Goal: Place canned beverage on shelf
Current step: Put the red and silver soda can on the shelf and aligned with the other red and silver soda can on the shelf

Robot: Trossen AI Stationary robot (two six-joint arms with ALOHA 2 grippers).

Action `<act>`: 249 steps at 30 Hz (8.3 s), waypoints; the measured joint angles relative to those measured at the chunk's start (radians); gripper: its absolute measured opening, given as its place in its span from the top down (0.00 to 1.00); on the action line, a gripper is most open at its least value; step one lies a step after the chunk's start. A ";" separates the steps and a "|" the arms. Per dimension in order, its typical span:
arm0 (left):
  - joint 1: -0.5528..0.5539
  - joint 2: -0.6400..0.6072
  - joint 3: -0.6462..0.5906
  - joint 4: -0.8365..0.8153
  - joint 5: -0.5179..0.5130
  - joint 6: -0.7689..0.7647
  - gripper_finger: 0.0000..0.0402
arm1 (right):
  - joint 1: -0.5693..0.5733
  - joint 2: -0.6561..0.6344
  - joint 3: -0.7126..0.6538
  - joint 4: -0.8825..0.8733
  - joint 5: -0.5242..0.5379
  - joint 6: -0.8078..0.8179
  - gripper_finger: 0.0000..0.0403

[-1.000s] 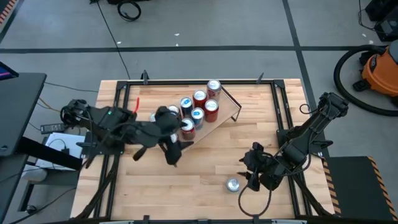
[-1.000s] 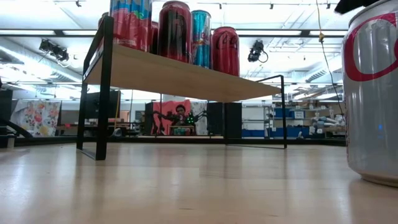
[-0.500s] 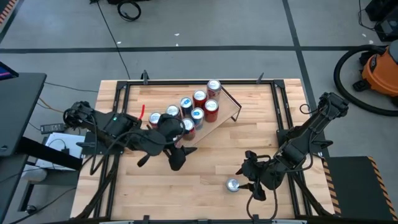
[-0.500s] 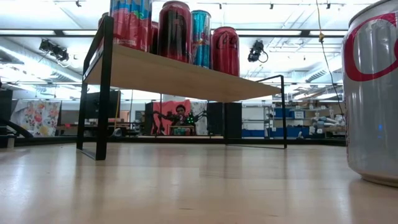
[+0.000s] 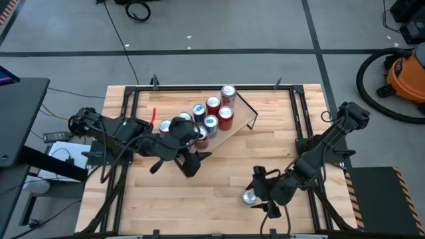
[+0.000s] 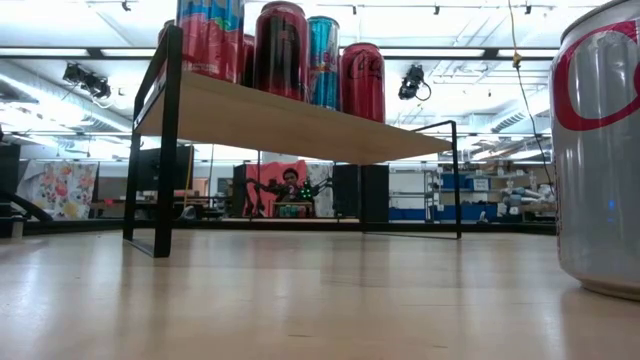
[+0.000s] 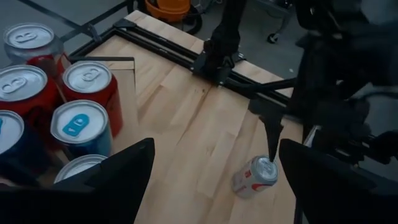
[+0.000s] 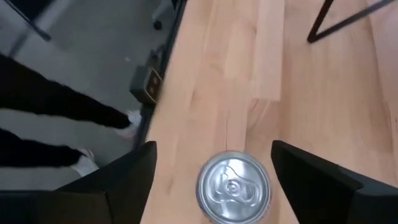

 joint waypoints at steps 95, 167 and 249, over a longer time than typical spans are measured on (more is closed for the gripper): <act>0.337 -0.259 0.000 -0.136 0.024 0.473 0.12 | -0.979 -0.107 0.363 -0.489 -0.285 -0.688 0.21; 0.336 -0.257 0.000 -0.111 -0.038 0.605 0.12 | -1.136 0.074 0.595 -0.676 -0.479 -0.911 0.01; 0.333 -0.257 0.000 -0.164 -0.037 0.593 0.12 | -1.196 0.074 0.508 -0.864 -0.341 -0.728 0.36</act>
